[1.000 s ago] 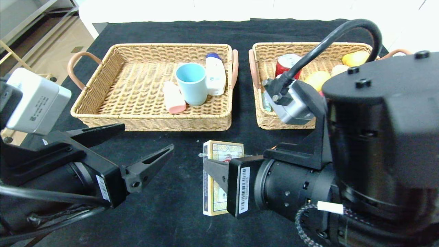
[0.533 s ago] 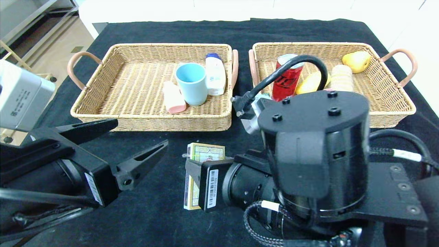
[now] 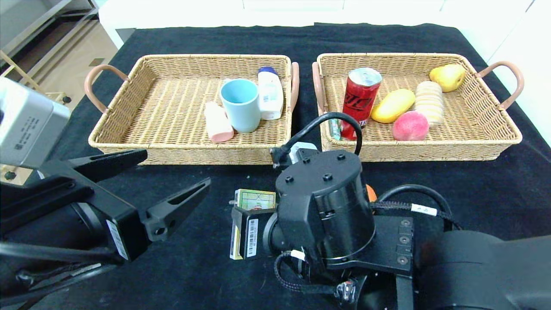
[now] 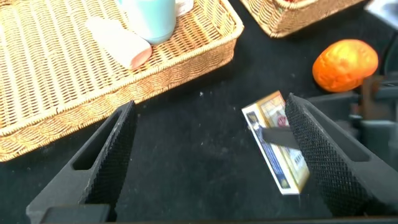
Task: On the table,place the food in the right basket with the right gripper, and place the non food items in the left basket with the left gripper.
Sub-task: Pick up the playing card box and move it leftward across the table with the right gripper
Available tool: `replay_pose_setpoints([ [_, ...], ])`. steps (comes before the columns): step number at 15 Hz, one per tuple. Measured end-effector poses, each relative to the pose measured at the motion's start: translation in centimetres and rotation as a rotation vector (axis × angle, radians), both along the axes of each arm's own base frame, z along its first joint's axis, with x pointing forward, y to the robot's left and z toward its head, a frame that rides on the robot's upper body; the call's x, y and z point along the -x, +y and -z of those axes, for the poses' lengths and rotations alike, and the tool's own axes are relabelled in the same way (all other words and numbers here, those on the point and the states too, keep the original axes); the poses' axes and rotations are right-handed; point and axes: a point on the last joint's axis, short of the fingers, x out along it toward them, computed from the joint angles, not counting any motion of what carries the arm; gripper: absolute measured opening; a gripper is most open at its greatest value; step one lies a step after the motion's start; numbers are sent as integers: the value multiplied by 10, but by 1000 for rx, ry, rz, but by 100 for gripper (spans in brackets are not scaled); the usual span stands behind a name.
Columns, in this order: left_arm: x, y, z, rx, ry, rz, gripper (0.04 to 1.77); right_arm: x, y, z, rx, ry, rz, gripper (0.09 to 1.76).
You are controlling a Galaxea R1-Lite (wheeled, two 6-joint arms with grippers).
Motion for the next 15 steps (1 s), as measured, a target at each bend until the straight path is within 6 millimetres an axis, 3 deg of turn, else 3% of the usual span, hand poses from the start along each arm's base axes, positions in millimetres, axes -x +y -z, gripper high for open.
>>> replay_pose_setpoints([
  [10,-1,-1,5,-24,11,6,172,-6,9,18,45,11,31,106],
  [15,-2,-2,8,-42,16,8,172,-4,8,19,51,12,28,138],
])
